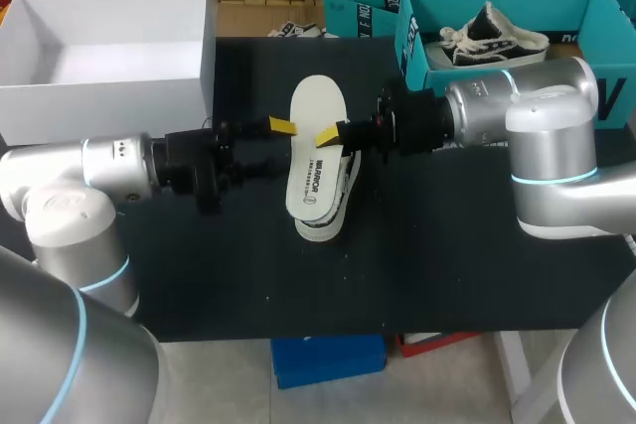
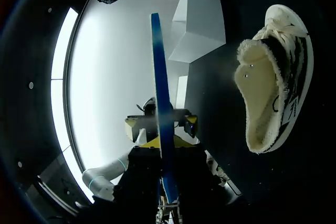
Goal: Take the shoe out of the shoebox, open the shoe tongue, remove and reinsert the insole, then place the shoe into the shoebox
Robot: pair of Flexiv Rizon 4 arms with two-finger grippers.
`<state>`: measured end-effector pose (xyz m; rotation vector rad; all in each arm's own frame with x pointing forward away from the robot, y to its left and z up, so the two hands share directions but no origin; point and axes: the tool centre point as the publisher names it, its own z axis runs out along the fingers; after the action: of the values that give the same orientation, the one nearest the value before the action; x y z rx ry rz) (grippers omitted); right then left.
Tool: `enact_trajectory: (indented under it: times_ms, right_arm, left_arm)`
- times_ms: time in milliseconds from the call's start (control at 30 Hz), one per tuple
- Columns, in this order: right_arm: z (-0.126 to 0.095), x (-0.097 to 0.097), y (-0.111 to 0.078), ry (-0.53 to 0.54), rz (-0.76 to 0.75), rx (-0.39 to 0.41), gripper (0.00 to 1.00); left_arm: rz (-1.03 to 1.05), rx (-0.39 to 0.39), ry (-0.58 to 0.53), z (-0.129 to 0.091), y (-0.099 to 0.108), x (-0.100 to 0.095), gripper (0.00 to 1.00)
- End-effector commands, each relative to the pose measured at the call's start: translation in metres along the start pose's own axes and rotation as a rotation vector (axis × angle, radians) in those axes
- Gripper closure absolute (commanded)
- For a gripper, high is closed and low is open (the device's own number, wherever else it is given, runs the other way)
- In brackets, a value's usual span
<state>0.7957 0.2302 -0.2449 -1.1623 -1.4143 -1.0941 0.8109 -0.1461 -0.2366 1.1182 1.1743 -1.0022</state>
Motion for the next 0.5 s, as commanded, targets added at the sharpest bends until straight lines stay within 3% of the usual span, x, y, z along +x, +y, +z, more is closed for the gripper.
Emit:
enact_trajectory:
  times_ms: [33, 167, 333, 367, 400, 433, 500]
  right_arm:
    - [0.001, 0.000, 0.000, -0.001, 0.000, -0.002, 1.00]
    - [0.001, 0.000, 0.000, -0.001, 0.000, -0.002, 1.00]
    - [0.001, 0.000, 0.000, -0.001, 0.000, -0.002, 1.00]
    - [0.001, 0.000, 0.000, -0.001, 0.000, -0.002, 1.00]
    - [0.001, 0.000, 0.000, -0.001, 0.000, -0.002, 1.00]
    - [0.001, 0.000, 0.000, -0.001, 0.000, -0.002, 1.00]
    - [0.001, 0.000, 0.000, -0.001, 0.000, -0.002, 1.00]
  left_arm:
    - [0.014, 0.003, 0.005, 0.008, 0.007, 0.000, 0.15]
    - [0.024, 0.006, 0.009, 0.011, 0.012, 0.001, 0.18]
    - [0.029, 0.007, 0.009, 0.016, 0.016, 0.001, 0.29]
    - [0.030, 0.007, 0.009, 0.017, 0.017, 0.001, 0.32]
    - [0.030, 0.008, 0.009, 0.017, 0.017, 0.002, 0.45]
    - [0.030, 0.008, 0.009, 0.018, 0.018, 0.002, 0.50]
    - [0.030, 0.010, 0.009, 0.020, 0.018, 0.002, 0.53]
